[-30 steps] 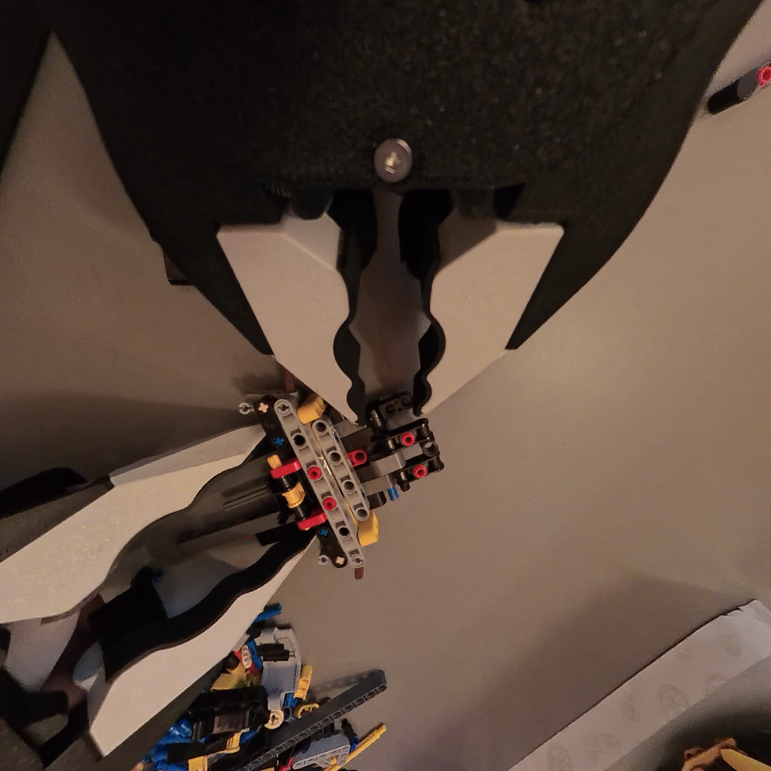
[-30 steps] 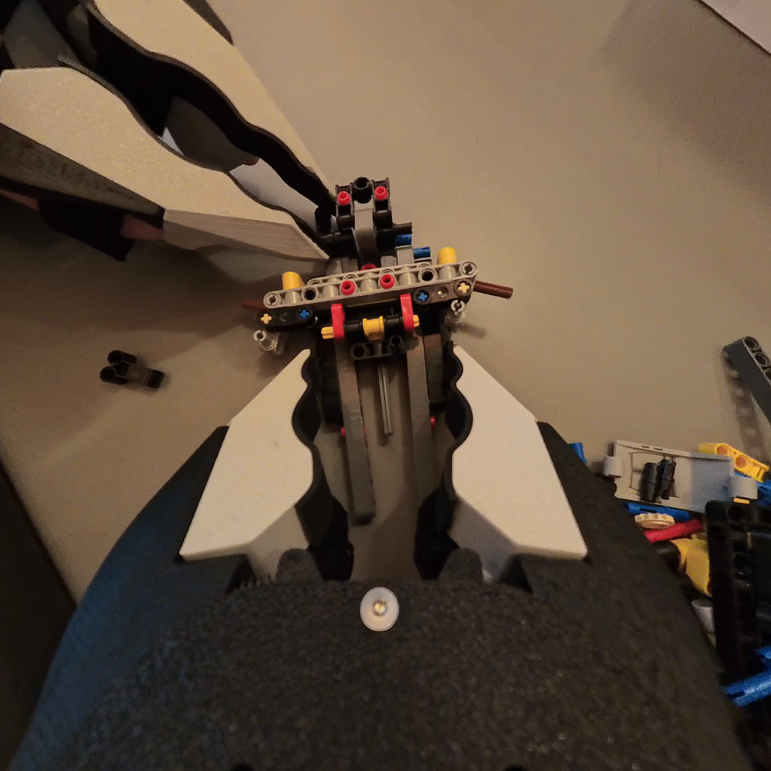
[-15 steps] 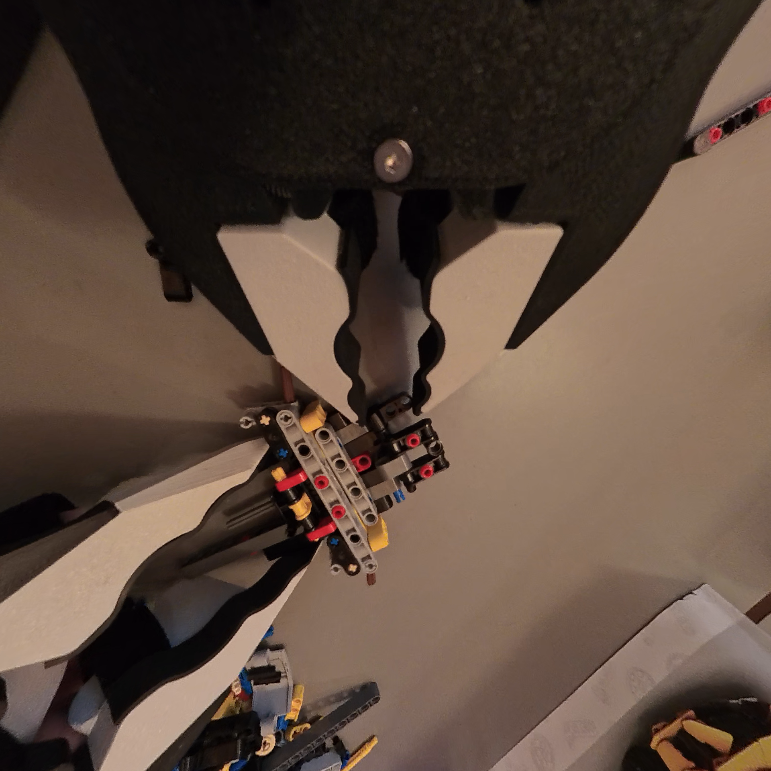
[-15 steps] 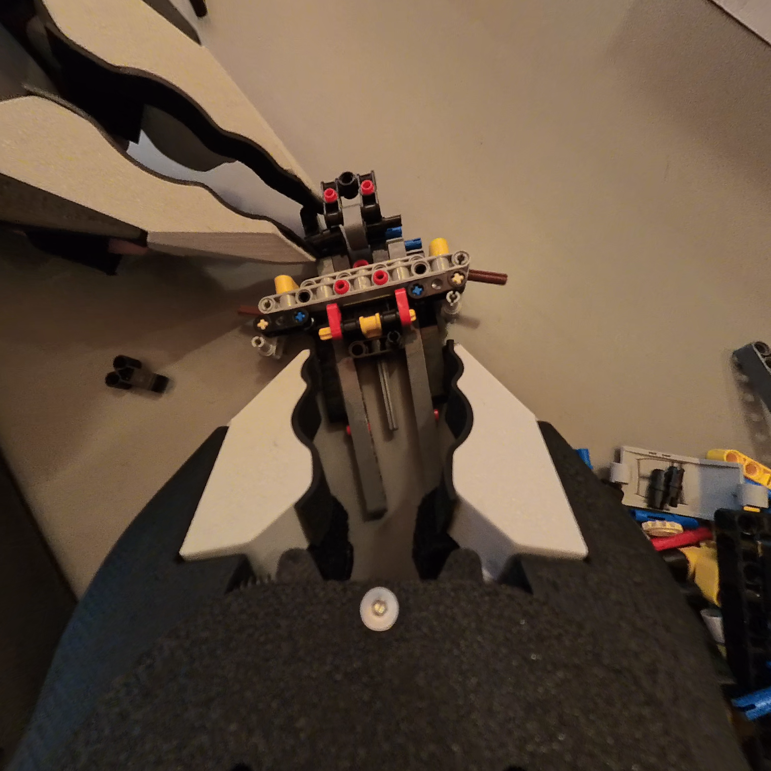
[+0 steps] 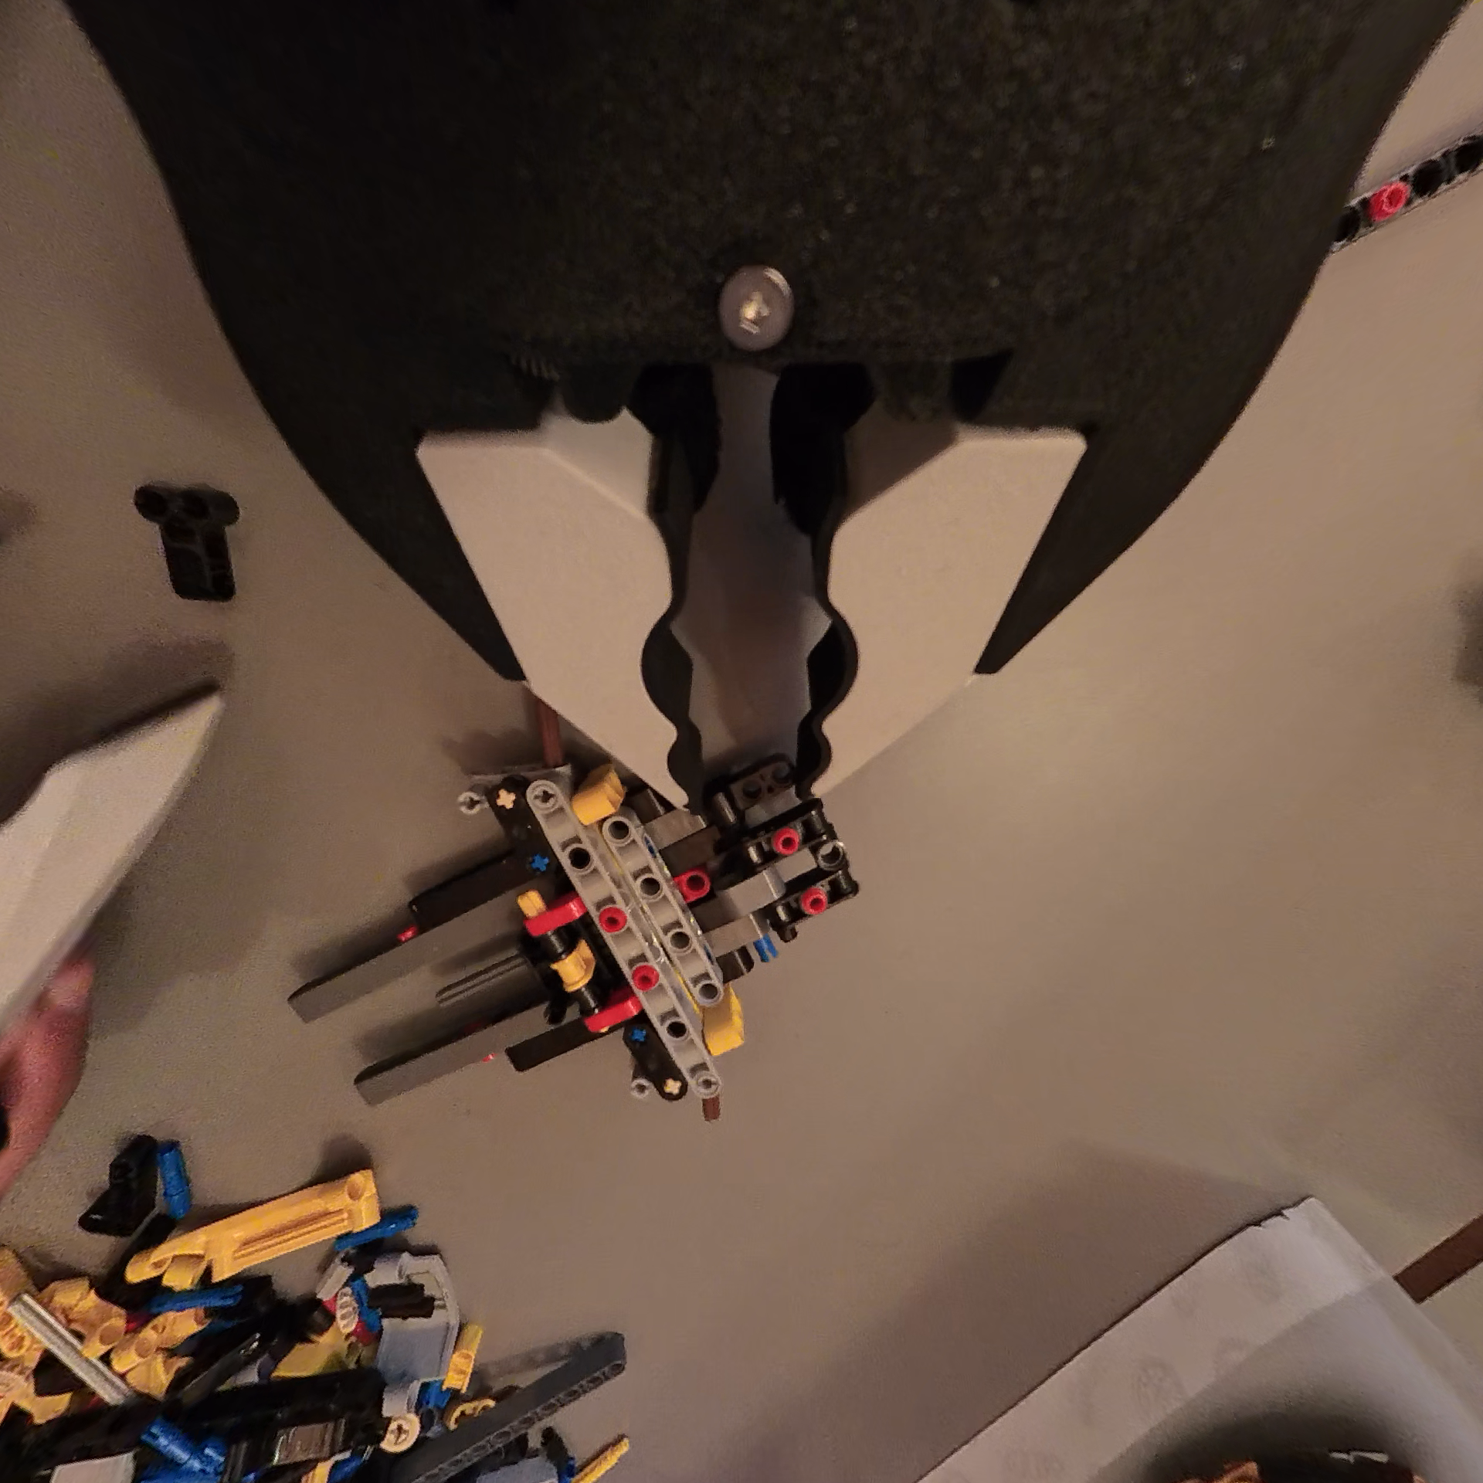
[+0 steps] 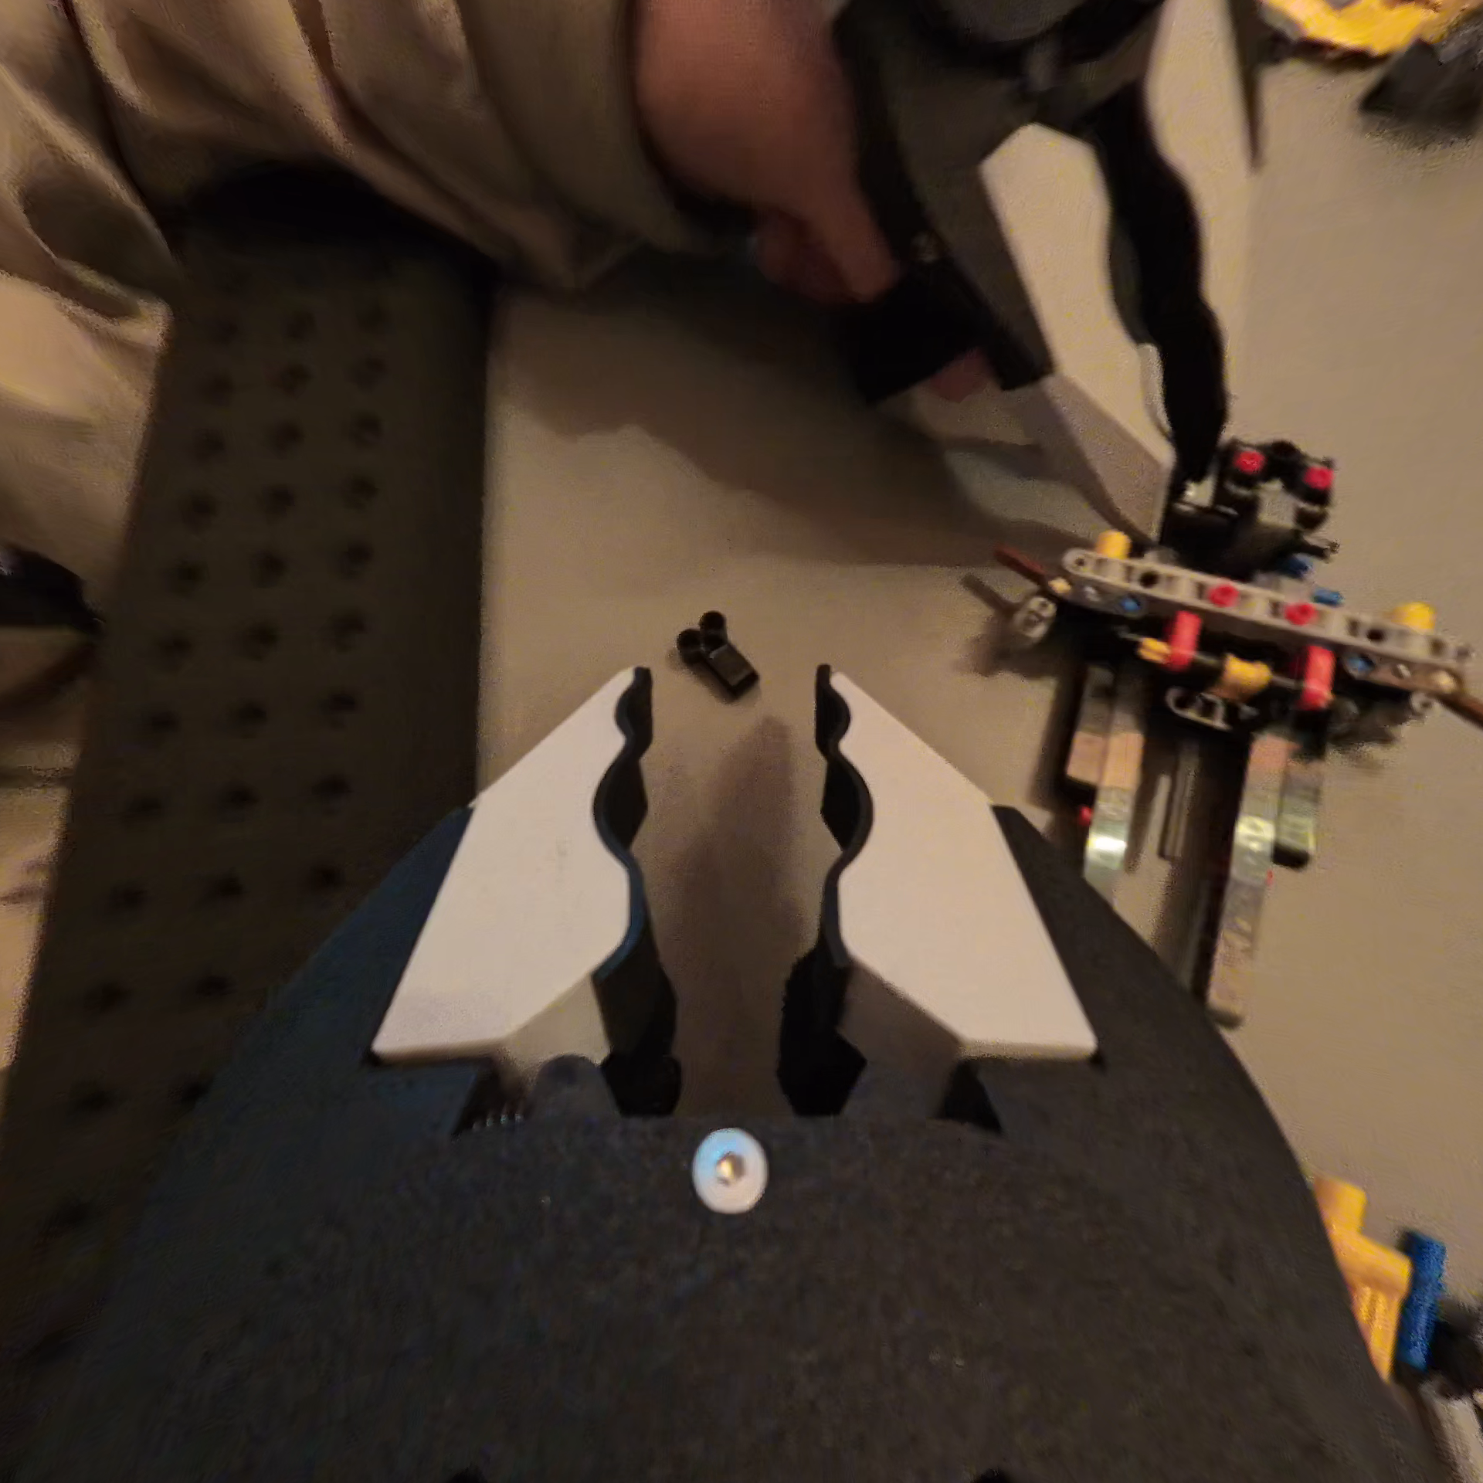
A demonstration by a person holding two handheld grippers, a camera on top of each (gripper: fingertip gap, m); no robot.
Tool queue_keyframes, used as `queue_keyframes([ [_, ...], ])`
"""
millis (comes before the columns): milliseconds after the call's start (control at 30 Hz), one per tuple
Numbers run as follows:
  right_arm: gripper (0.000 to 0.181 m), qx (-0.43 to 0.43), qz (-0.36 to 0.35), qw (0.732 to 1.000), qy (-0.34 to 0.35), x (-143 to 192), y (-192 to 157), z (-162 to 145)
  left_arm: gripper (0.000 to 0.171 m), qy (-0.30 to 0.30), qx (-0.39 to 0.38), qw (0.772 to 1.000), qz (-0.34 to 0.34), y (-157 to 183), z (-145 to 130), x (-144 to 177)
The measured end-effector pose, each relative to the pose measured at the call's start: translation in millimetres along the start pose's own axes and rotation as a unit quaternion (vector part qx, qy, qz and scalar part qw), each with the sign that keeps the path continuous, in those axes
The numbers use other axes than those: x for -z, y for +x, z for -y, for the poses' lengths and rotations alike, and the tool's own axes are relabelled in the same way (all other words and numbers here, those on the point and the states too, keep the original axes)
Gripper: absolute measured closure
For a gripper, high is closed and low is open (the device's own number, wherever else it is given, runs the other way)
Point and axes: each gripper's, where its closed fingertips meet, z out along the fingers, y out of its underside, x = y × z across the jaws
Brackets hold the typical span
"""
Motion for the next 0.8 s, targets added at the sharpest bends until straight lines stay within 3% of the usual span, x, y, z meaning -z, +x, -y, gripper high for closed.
queue_keyframes([
  [200,0.147,0.003,0.033,0.999,-0.036,-21.4,-7.9,-4.2,0.149,0.002,-0.004,1.0,0.0,0.0,-0.5,-0.1],
  [267,0.169,0.026,0.002,0.998,-0.049,-21.3,-2.4,-6.6,0.149,0.001,-0.008,1.0,0.003,-0.1,-1.1,0.3],
  [333,0.174,0.051,-0.054,0.996,-0.049,-14.6,7.3,-5.8,0.149,0.001,-0.015,1.0,0.005,-0.3,-1.7,0.7],
  [400,0.174,0.037,-0.142,0.989,-0.027,11.3,33.8,-5.2,0.149,0.0,-0.022,1.0,0.007,-1.2,-2.4,1.4],
  [467,0.175,-0.033,-0.249,0.968,0.004,61.1,74.4,-16.1,0.149,0.0,-0.027,1.0,0.008,-3.5,-3.5,2.5],
  [533,0.174,-0.127,-0.349,0.928,0.024,118.0,112.8,-44.9,0.149,-0.002,-0.031,1.0,0.004,-5.0,-4.7,3.8],
  [600,0.175,-0.187,-0.414,0.891,-0.012,154.6,135.4,-85.2,0.149,-0.005,-0.027,1.0,0.0,-6.3,-5.9,5.2],
  [700,0.173,-0.235,-0.431,0.868,-0.065,161.3,144.8,-124.1,0.149,-0.003,-0.036,0.999,0.002,-6.8,-6.4,6.0],
  [800,0.165,-0.223,-0.438,0.871,-0.016,161.5,142.5,-104.5,0.15,0.01,-0.094,0.996,0.001,-6.4,-4.6,7.3],
])
